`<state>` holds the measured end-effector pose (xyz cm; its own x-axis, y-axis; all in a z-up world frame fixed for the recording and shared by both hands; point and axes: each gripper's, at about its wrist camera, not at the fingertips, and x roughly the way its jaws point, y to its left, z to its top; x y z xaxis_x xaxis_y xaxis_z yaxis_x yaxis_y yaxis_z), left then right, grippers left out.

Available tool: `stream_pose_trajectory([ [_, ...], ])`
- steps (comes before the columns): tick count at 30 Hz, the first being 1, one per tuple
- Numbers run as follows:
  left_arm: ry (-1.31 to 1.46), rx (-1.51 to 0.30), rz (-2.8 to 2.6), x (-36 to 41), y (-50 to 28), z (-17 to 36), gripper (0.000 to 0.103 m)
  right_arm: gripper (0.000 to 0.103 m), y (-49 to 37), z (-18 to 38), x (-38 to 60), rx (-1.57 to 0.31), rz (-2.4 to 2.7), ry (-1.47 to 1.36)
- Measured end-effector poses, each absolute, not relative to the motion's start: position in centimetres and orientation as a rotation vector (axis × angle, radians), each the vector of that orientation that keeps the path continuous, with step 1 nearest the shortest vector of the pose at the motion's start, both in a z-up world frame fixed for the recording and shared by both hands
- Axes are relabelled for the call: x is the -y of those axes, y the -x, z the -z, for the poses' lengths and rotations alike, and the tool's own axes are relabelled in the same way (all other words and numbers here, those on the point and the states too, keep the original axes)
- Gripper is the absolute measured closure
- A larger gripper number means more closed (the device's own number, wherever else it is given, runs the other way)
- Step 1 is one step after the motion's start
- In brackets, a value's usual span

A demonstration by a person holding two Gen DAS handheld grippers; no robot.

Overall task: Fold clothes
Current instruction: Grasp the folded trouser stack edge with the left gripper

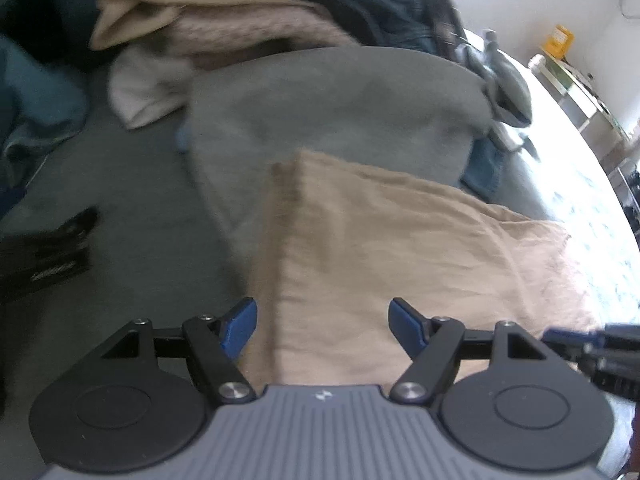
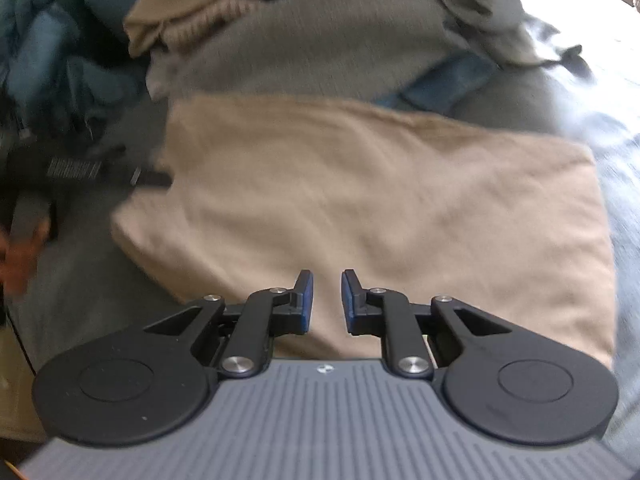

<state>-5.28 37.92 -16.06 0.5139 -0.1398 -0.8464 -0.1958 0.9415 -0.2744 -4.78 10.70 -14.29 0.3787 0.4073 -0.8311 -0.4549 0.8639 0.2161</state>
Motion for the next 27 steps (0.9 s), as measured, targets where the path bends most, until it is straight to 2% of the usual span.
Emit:
stream_pose_trajectory([
  [12,0.666,-1.128,0.086,-42.6,5.5,21.1,0.031,0.088,1.2,16.5,-15.4,-1.123,-0.59,-0.07],
  [18,0.741,-1.125,0.158,-44.1,5.5,22.3,0.041,0.088,-0.3,19.2,-15.6,-1.199,-0.535,-0.129],
  [22,0.796,-1.123,0.17,-44.6,5.2,22.9,0.039,0.088,-0.4,19.6,-15.5,-1.21,-0.521,-0.152],
  [24,0.803,-1.127,0.174,-44.6,5.2,22.8,0.043,0.088,-0.3,19.7,-15.6,-1.21,-0.52,-0.14],
  [26,0.83,-1.13,0.192,-44.5,5.5,22.3,0.056,0.088,-0.4,19.8,-15.7,-1.213,-0.52,-0.128],
  [27,0.858,-1.125,0.199,-44.5,5.6,22.0,0.056,0.088,-0.5,19.8,-15.8,-1.215,-0.519,-0.127],
])
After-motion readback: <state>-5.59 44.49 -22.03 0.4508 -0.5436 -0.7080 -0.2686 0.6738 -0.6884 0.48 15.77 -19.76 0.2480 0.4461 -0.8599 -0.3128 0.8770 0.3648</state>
